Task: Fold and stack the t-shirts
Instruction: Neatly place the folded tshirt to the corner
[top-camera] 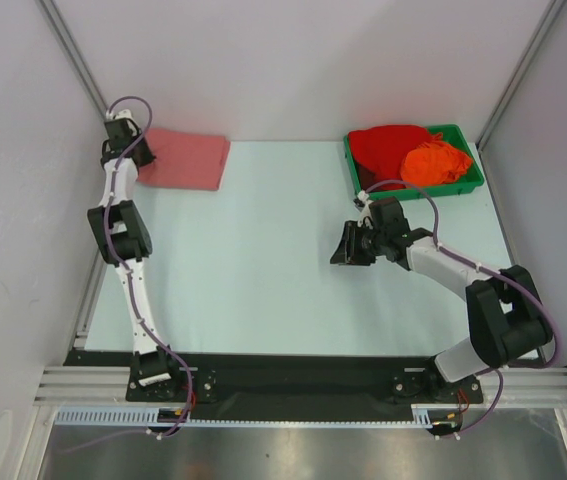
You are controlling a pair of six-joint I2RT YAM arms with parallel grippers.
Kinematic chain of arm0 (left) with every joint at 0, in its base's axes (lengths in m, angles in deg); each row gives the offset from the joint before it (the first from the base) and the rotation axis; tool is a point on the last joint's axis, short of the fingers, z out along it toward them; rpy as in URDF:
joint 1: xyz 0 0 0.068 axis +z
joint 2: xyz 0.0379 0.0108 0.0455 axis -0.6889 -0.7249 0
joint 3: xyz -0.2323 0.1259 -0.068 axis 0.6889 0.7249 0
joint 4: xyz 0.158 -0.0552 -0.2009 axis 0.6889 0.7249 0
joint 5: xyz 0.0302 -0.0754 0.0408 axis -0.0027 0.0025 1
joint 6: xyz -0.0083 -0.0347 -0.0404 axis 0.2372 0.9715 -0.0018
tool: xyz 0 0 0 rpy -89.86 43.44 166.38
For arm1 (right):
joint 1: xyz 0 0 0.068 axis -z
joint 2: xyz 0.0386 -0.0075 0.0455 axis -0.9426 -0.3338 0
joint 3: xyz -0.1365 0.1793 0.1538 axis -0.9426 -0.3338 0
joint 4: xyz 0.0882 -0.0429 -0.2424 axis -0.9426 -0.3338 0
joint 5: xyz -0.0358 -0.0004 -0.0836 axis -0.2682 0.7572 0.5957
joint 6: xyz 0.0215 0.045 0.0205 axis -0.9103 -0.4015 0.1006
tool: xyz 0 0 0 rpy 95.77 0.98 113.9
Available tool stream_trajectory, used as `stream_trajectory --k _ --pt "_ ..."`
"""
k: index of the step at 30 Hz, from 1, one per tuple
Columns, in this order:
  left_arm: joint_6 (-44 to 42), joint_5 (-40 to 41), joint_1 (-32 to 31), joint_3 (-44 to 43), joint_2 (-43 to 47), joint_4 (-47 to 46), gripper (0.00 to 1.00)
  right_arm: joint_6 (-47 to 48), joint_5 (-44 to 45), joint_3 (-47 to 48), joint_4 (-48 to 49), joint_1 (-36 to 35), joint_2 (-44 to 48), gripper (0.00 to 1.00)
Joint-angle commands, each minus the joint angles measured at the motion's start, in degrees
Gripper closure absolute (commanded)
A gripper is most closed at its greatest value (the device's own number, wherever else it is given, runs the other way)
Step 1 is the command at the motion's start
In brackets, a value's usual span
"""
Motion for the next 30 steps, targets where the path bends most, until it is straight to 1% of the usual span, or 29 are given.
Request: stream_trajectory --k 1,3,8,15,19,22,25,27,28,29,30 --pt "0.0 -1.2 1.0 -4.4 -1.0 -5.0 1.00 -0.9 0.1 2.3 2.6 0.0 -0.8 0.63" --pt "0.4 -1.3 1.3 -5.7 -1.6 -4.6 1.00 -1.0 0.0 2.5 2.6 -0.1 -1.0 0.64" --pt "1.2 0.4 1.8 -2.3 0.2 -6.5 0.99 -1.1 0.1 2.8 2.5 -0.1 -1.2 0.64" --pt "2.5 1.5 2.3 -1.9 0.7 -6.4 1.00 -1.5 -0.4 2.6 2.7 -0.2 -1.4 0.65" --pt "2.8 1.8 2.3 0.7 1.5 -6.9 1.00 -1.4 0.1 2.4 2.4 -0.2 -0.6 0.65" --pt "3.2 2.3 2.3 0.4 1.8 -6.8 0.98 -1.1 0.2 2.7 1.8 -0.2 -0.7 0.65" --pt "3.4 3.4 2.4 1.0 2.6 -6.6 0.89 -1.4 0.1 2.6 2.0 -0.2 -0.6 0.65" --pt "3.4 3.8 2.6 0.4 2.8 -6.0 0.81 -1.4 0.0 2.3 2.1 -0.2 -0.5 0.65" --pt "3.5 4.6 2.6 0.7 3.2 -5.7 0.76 -1.5 0.0 2.3 1.9 -0.2 -0.4 0.64" --pt "3.5 5.2 2.6 1.3 4.7 -5.7 0.56 -1.4 -0.1 2.3 1.7 -0.2 -0.2 0.64" --pt "3.7 6.2 2.6 3.0 6.0 -5.8 0.53 -1.5 -0.2 2.4 1.7 -0.2 0.0 0.65"
